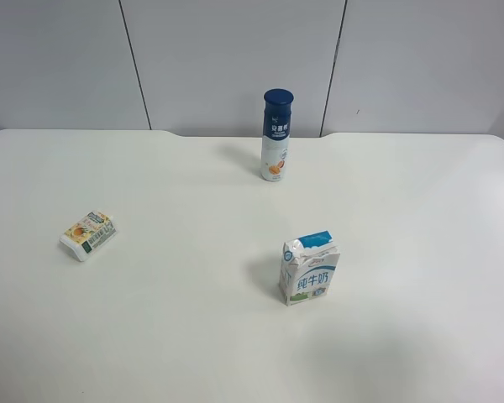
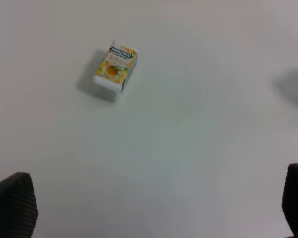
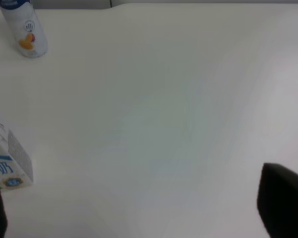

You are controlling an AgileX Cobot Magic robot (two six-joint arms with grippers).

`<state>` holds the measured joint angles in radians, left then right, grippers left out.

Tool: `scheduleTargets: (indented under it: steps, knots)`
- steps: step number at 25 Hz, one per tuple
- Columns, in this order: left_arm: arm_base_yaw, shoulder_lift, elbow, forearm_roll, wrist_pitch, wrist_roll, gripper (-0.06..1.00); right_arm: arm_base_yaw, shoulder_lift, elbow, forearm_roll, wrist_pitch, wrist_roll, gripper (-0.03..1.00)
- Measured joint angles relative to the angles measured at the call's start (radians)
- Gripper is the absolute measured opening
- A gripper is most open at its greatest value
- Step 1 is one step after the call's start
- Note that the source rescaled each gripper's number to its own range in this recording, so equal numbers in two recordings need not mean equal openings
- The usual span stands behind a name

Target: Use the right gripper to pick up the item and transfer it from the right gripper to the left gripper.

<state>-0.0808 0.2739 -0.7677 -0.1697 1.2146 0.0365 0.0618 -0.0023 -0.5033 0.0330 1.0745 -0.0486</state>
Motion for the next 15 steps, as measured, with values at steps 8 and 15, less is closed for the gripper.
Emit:
scheduleTargets:
  steps: [8,15]
  knots:
    - [0.0,-0.229,0.102,0.033,-0.004,-0.02,1.0,0.0,0.0,0.0,0.0,0.0,0.0,1.0]
    - [0.0,-0.28,0.133,0.137,-0.063,-0.055,1.0,0.0,0.0,0.0,0.0,0.0,0.0,1.0]
